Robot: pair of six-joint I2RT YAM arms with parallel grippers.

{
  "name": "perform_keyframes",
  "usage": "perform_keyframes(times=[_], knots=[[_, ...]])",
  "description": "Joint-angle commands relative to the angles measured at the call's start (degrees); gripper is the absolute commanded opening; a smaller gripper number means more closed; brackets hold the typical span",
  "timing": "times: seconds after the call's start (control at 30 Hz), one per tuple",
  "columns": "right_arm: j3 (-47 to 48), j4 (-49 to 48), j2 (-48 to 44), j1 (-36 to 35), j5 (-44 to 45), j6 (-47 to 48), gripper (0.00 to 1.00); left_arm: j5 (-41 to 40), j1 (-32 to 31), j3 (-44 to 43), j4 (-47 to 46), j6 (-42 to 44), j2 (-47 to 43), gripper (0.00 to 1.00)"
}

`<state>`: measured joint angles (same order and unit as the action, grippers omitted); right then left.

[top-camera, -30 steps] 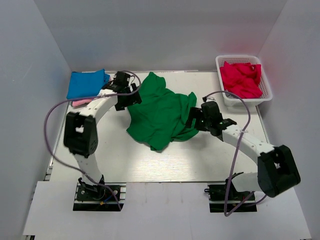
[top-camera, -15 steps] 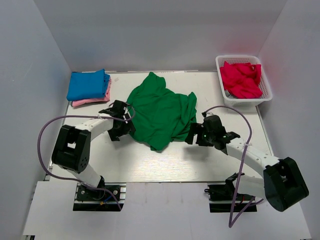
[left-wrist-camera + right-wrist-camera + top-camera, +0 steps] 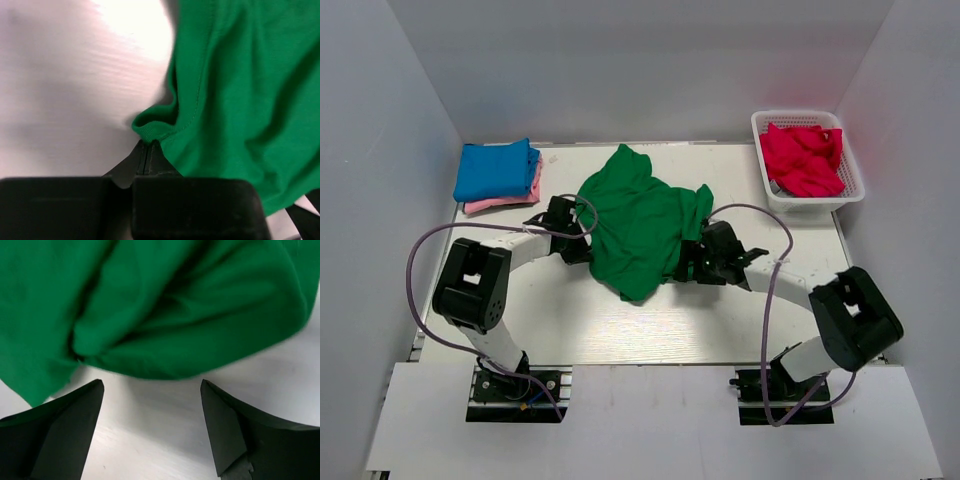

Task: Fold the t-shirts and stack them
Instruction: Flatten out the tshirt

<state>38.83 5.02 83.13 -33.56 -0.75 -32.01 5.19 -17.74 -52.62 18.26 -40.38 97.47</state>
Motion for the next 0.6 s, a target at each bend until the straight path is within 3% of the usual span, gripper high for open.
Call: perform_keyframes(times=[0.0,0.13,0.27,0.5,0.57], knots=[[2.21,-0.09,4.05,-1.24,4.35,-2.18,0.82,1.05,-0.28,2.26,0.81,1.09,4.22,0.00],[4.41,-0.97,8.61,-2.21,6.73,-5.42,0.64,1.05,-0.28,2.79,0.20,1.09,2.73,0.00],[4.33,-1.59,9.06,-2.91,9.79,-7.62,0.00,0.35,-0.28,3.31,0.72,1.09,-0.96,0.00],[0.90,-1.06,-3.58,-2.56,19.27,-7.63,0.00,-3.34,-0.28,3.31,2.48,1.62,-11.32,0.00],[1.25,3.67,-9.00,-2.47,22.88,-7.71,0.00,-4.75,-0.28,2.79,3.27,1.09,-15.70,0.00]])
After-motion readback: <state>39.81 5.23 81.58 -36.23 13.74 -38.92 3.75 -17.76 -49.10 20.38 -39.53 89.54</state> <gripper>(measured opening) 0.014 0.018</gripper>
